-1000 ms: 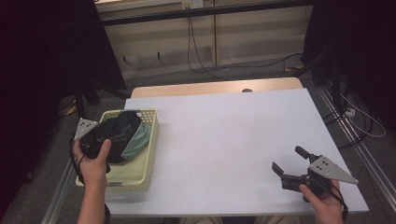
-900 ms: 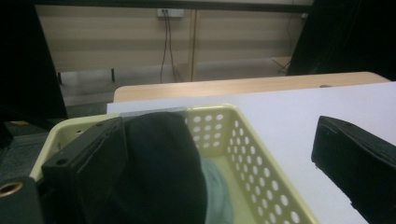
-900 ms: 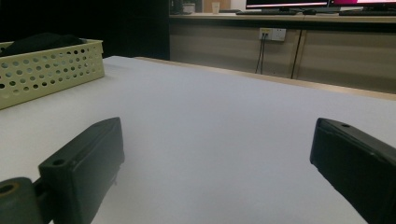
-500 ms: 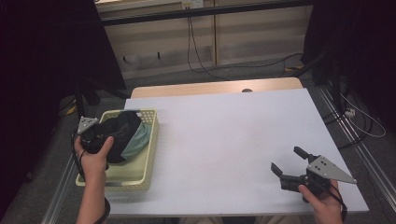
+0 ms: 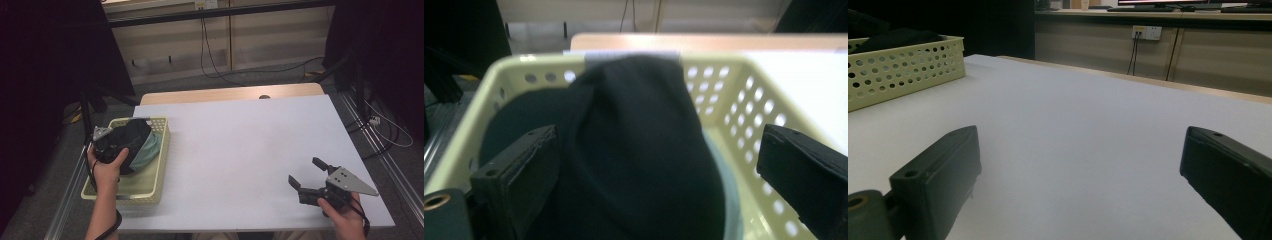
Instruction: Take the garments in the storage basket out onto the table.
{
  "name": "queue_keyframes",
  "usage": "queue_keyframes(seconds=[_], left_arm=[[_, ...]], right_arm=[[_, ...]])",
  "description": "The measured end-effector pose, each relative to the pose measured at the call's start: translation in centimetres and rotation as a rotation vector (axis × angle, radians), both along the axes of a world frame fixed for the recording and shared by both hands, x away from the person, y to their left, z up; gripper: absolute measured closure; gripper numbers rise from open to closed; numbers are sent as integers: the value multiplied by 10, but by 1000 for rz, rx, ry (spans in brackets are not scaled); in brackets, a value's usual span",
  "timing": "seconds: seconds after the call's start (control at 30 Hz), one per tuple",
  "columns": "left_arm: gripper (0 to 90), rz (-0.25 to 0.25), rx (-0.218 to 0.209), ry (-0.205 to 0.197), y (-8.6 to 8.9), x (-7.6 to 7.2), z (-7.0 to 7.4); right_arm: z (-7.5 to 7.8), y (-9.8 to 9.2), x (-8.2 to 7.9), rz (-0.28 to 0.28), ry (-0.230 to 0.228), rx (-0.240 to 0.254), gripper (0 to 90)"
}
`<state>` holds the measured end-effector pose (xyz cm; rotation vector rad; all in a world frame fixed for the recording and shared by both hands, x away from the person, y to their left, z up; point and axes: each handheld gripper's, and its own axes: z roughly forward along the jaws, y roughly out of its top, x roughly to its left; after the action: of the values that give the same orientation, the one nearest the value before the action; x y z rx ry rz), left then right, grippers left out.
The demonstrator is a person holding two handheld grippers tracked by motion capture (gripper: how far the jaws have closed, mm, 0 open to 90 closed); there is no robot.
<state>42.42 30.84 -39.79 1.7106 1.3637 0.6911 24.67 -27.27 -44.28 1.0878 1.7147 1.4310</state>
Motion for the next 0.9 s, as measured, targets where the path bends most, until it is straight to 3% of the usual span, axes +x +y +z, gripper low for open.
queue_keyframes(seconds=[0.1,0.13,0.27,0.6,0.9], left_arm=[[43,21,11,25,-2,3,-5],[41,17,48,32,-3,5,-8],[37,24,94,53,-4,8,-12],[3,22,85,100,-4,17,-18],[0,5,73,114,-3,20,-20]], right_arm=[[0,0,0,1,0,0,26],[0,0,0,0,-1,0,26],[0,-1,0,-1,0,2,26],[-2,1,1,8,9,0,25],[-2,0,2,11,10,-1,26]])
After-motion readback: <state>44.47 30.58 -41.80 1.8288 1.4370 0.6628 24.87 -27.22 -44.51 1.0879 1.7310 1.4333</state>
